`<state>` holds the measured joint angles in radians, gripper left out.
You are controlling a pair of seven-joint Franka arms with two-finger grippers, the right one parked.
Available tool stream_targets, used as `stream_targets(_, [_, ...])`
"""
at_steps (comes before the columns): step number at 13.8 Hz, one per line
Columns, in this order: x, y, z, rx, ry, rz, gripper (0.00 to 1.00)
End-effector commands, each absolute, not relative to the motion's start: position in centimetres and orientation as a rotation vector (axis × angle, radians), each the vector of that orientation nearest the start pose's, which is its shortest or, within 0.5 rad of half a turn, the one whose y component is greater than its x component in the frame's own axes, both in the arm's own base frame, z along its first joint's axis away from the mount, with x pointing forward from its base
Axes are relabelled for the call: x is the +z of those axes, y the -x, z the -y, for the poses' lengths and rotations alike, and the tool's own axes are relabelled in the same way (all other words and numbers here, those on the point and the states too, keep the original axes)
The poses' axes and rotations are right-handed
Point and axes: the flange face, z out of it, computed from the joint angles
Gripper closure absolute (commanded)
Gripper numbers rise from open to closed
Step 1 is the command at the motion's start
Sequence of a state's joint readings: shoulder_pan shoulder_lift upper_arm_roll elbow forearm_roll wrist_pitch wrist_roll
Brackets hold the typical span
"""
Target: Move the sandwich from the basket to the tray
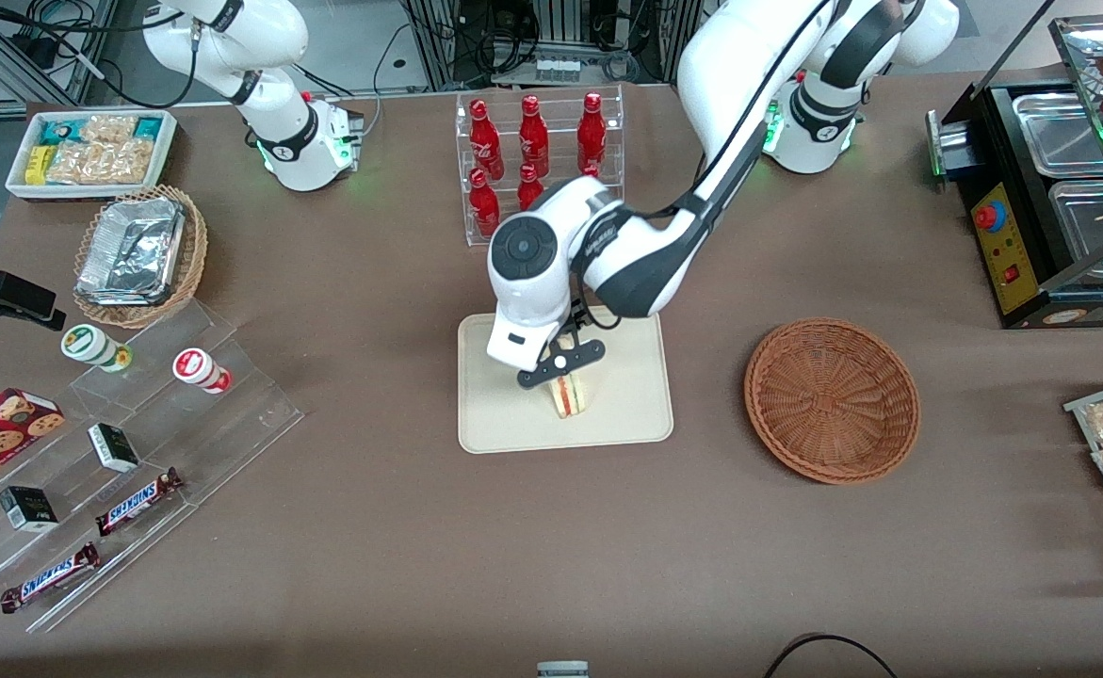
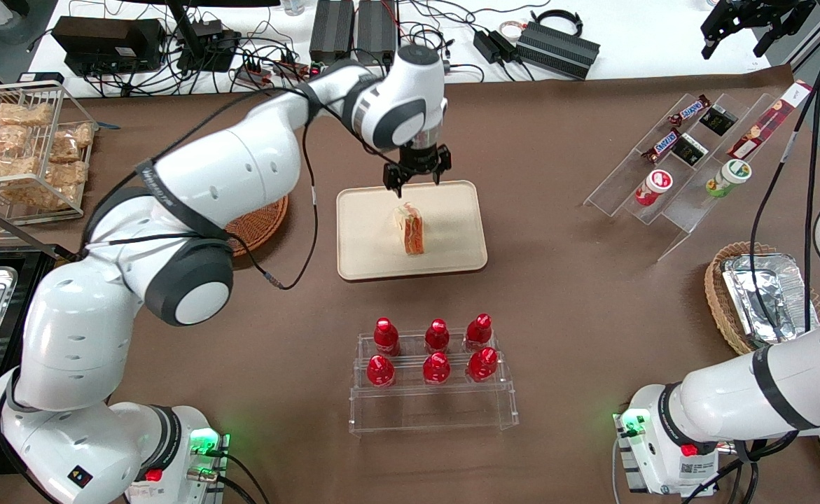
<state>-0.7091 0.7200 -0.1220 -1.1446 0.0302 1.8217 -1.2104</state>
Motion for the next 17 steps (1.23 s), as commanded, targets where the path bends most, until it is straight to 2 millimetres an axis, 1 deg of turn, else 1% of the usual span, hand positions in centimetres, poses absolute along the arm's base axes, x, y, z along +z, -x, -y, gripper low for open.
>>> stream_targets(1, [42.2, -53.3, 49.6, 0.123, 3.071, 0.587, 0.00])
stream_targets(2, [43.2, -53.6, 48.3, 0.154, 3.061, 0.548, 0.00])
stream_targets(3, [44.3, -55.0, 45.9, 0.162, 3.066, 0.505, 0.00])
stream_targets(4, [45.4, -55.6, 44.3, 0.169, 3.063, 0.505, 0.00])
stream_targets(5, [45.2, -55.5, 43.4, 0.203, 3.024, 0.504, 0.00])
stream_targets(7, [44.4, -57.3, 39.0, 0.254, 2.973, 0.534, 0.00])
stream_targets(9, [45.2, -58.1, 35.0, 0.264, 2.996, 0.430, 0.00])
stream_targets(10, [45.8, -58.3, 32.6, 0.273, 3.007, 0.373, 0.00])
stream_targets(11, [46.5, -58.3, 30.3, 0.283, 3.017, 0.313, 0.00])
stream_targets(14, [47.2, -57.8, 23.2, 0.321, 3.037, 0.131, 0.00])
stream_targets(15, [48.0, -57.2, 20.9, 0.323, 3.041, 0.094, 0.00])
stream_targets(17, [50.2, -55.8, 16.1, 0.314, 3.062, -0.025, 0.00])
